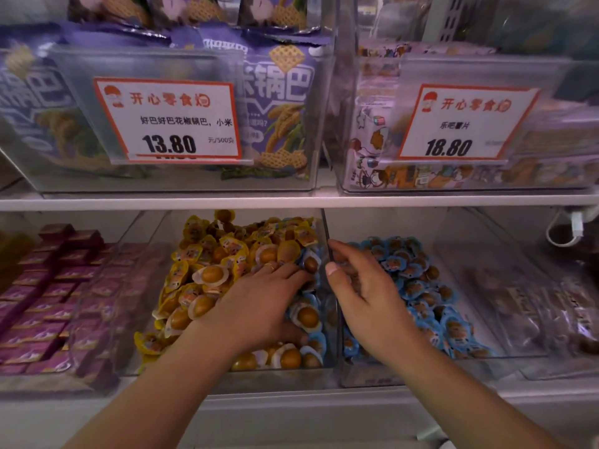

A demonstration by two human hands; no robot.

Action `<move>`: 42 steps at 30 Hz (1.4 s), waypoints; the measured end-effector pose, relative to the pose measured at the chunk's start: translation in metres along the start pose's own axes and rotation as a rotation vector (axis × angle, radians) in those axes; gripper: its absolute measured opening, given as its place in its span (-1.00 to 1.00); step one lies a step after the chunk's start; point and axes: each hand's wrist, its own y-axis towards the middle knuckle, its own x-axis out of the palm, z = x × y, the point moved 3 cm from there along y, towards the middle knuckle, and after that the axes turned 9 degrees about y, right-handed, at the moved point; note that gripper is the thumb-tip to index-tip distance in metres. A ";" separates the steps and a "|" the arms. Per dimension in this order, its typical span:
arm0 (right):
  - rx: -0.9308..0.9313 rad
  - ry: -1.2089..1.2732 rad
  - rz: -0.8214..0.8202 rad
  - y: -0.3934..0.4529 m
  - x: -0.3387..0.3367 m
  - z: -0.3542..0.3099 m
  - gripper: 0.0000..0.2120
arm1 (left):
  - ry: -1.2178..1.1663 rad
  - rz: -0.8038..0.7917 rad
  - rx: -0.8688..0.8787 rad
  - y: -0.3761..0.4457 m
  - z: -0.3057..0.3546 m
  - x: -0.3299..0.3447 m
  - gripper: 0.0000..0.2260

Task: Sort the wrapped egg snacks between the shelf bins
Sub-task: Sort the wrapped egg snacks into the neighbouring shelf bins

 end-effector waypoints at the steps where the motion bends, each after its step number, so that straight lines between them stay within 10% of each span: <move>1: 0.001 0.011 -0.003 0.000 0.000 0.000 -0.59 | 0.017 0.008 0.004 0.000 0.000 0.000 -0.23; 12: -0.004 0.016 -0.015 0.000 0.000 0.001 -0.58 | -0.036 0.090 0.043 -0.008 -0.007 -0.005 -0.62; 23: -0.023 -0.002 0.005 0.001 0.002 -0.001 -0.60 | -0.017 0.091 0.133 -0.003 0.011 -0.003 -0.56; 28: -0.023 0.015 -0.012 0.002 0.000 -0.003 -0.62 | -0.490 0.240 -0.032 -0.017 -0.018 -0.023 -0.75; 31: -0.162 -0.030 0.136 0.002 -0.006 -0.021 -0.71 | -1.166 0.292 -0.319 -0.028 -0.031 -0.037 -0.95; 35: -0.358 0.059 0.236 -0.005 -0.001 -0.059 -0.76 | -1.909 0.048 -0.484 -0.036 -0.017 -0.043 -0.81; 42: 0.168 0.343 -0.032 0.009 0.049 -0.064 -0.83 | -2.005 -0.020 -0.502 -0.044 -0.009 -0.045 -0.72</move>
